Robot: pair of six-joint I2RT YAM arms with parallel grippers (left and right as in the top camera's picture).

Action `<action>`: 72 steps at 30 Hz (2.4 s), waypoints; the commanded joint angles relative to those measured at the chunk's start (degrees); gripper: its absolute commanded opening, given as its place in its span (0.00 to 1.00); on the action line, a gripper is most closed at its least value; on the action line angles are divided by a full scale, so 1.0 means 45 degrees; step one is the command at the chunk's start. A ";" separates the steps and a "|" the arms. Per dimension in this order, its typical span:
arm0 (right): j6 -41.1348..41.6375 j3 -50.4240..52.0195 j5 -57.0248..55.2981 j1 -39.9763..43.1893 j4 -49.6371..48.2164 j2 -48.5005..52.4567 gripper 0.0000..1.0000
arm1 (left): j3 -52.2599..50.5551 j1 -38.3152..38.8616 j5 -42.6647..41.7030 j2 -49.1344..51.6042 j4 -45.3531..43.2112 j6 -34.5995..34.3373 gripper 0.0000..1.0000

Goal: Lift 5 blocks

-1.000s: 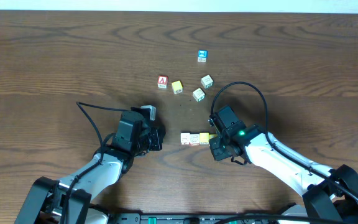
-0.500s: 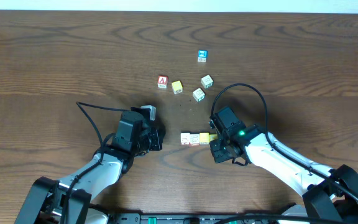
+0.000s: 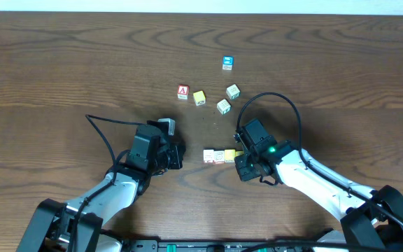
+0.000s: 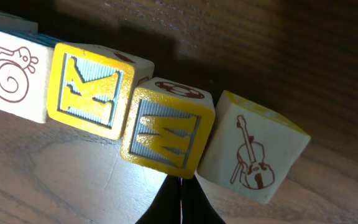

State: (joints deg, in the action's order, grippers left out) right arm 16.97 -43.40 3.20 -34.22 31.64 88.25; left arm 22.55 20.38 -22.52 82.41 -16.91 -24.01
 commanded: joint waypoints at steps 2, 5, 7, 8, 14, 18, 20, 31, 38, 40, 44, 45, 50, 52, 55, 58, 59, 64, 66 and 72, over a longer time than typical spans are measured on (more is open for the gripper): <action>0.0024 0.0029 -0.0034 -0.0087 -0.0136 0.0058 0.01 | 0.0253 0.0049 0.0223 0.0049 0.0024 0.0073 0.07; 0.0029 0.0029 -0.0039 -0.0087 -0.0146 0.0058 0.01 | 0.0253 0.0049 0.0253 0.0049 0.0024 0.0073 0.07; 0.0024 0.0029 -0.0039 -0.0087 -0.0175 0.0058 0.01 | 0.0253 0.0049 0.0253 0.0049 0.0024 0.0073 0.07; 0.0024 0.0029 -0.0039 -0.0087 -0.0175 0.0058 0.01 | 0.0253 0.0049 0.0253 0.0049 0.0024 0.0073 0.07; 0.0024 0.0029 -0.0039 -0.0087 -0.0189 0.0058 0.01 | 0.0253 0.0049 0.0253 0.0049 0.0024 0.0073 0.07; 0.0029 0.0029 -0.0024 -0.0087 -0.0185 0.0058 0.01 | 0.0253 0.0049 0.0253 0.0049 0.0024 0.0073 0.07; 0.0029 0.0029 0.0039 -0.0087 -0.0170 0.0058 0.01 | 0.0253 0.0049 0.0253 0.0049 0.0024 0.0073 0.07; 0.0024 0.0029 0.0408 -0.0087 -0.0121 0.0058 0.01 | 0.0253 0.0049 0.0257 0.0049 0.0024 0.0073 0.08; 0.0024 0.0029 0.0408 -0.0087 -0.0321 0.0063 0.01 | 0.0253 0.0049 0.0257 0.0049 0.0024 0.0073 0.07; 0.0024 0.0029 0.0408 -0.0087 -0.0321 0.0058 0.01 | 0.0253 0.0049 0.0257 0.0049 0.0024 0.0068 0.07; 0.0029 0.0029 0.0413 -0.0087 -0.0359 0.0058 0.01 | 0.0253 0.0049 0.0257 0.0049 0.0024 0.0073 0.07; 0.0029 0.0029 0.0437 -0.0087 -0.0374 0.0063 0.01 | 0.0253 0.0049 0.0257 0.0049 0.0024 0.0068 0.07; -0.0068 0.0029 0.0792 -0.0087 -0.0525 0.0063 0.01 | 0.0253 0.0049 0.0257 0.0049 0.0024 0.0068 0.07; -0.0068 0.0029 0.0787 -0.0087 -0.0520 0.0063 0.01 | 0.0253 0.0049 0.0257 0.0049 0.0024 0.0068 0.07; -0.0073 0.0029 0.0787 -0.0087 -0.0520 0.0063 0.01 | 0.0253 0.0049 0.0257 0.0049 0.0024 0.0068 0.07; -0.0073 0.0029 0.0787 -0.0087 -0.0520 0.0063 0.01 | 0.0253 0.0049 0.0257 0.0049 0.0024 0.0068 0.07; -0.0073 0.0029 0.0787 -0.0087 -0.0520 0.0063 0.01 | 0.0253 0.0049 0.0257 0.0049 0.0024 0.0068 0.08; -0.0180 0.0029 0.0782 -0.0087 -0.0175 0.0058 0.01 | 0.0253 0.0049 0.0253 0.0049 0.0029 0.0068 0.07; -0.0165 0.0029 0.0787 -0.0087 -0.0126 0.0058 0.01 | 0.0253 0.0049 0.0257 0.0049 0.0087 0.0068 0.07; -0.0039 0.0029 0.0627 -0.0087 0.0136 0.0058 0.01 | 0.0253 0.0049 0.0257 0.0049 0.0121 0.0073 0.07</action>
State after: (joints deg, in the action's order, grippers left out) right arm 16.93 -43.38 6.44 -34.22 31.99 88.25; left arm 22.55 20.38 -22.11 82.41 -16.51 -24.01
